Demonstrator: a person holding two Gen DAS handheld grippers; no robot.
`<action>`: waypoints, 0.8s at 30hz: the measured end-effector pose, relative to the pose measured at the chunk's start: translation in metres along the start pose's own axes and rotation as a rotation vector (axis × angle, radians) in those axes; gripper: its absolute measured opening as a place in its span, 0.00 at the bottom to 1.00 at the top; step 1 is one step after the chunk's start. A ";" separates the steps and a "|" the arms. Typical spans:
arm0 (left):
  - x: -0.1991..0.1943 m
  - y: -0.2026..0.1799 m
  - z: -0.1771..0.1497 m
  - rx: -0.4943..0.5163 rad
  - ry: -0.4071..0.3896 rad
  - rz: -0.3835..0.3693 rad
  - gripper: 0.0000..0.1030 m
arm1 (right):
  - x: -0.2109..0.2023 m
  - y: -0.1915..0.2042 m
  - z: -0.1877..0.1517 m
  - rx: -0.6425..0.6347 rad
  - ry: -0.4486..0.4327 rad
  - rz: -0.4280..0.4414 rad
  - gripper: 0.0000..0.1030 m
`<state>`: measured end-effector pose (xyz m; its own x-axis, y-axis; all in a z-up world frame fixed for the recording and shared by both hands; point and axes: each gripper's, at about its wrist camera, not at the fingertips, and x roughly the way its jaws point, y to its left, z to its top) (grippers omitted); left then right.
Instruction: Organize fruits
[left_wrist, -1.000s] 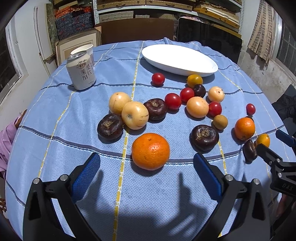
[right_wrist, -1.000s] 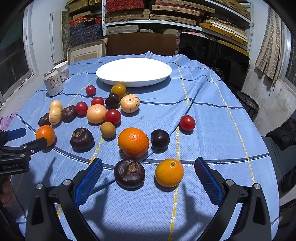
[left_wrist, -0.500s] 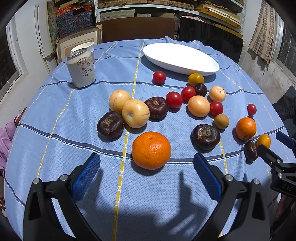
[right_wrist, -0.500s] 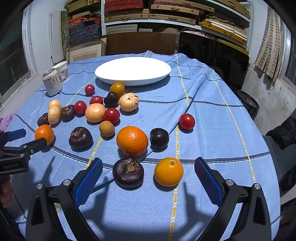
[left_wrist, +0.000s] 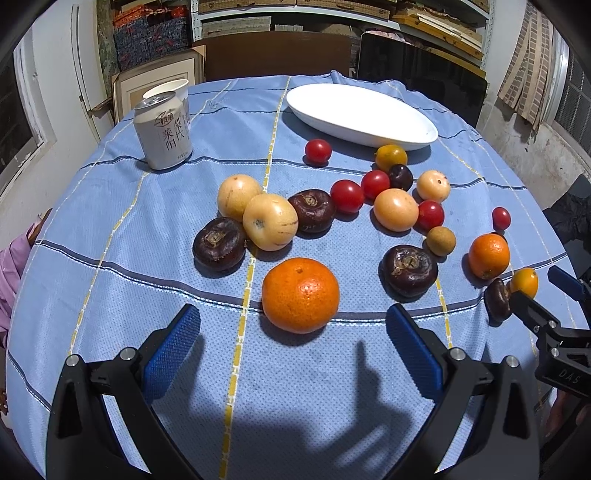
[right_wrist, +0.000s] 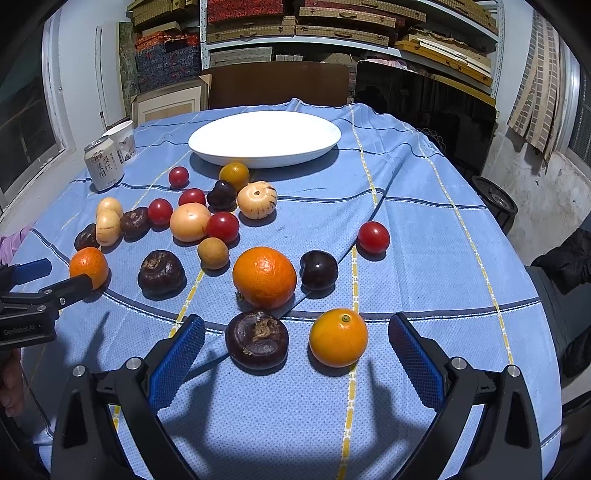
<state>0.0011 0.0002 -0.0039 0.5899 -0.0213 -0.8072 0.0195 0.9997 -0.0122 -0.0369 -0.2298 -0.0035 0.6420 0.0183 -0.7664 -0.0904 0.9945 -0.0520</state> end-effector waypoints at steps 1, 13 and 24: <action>0.000 0.000 0.000 0.000 0.001 0.001 0.96 | 0.000 0.000 0.000 0.000 0.001 0.000 0.97; 0.001 -0.001 0.000 -0.001 0.002 0.001 0.96 | 0.002 0.001 -0.001 0.004 0.006 0.000 0.97; 0.013 -0.004 -0.003 0.017 0.035 -0.047 0.65 | 0.004 -0.003 -0.003 0.015 0.011 -0.003 0.97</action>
<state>0.0063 -0.0041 -0.0159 0.5593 -0.0675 -0.8262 0.0601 0.9974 -0.0408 -0.0364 -0.2330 -0.0089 0.6336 0.0143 -0.7736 -0.0772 0.9960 -0.0448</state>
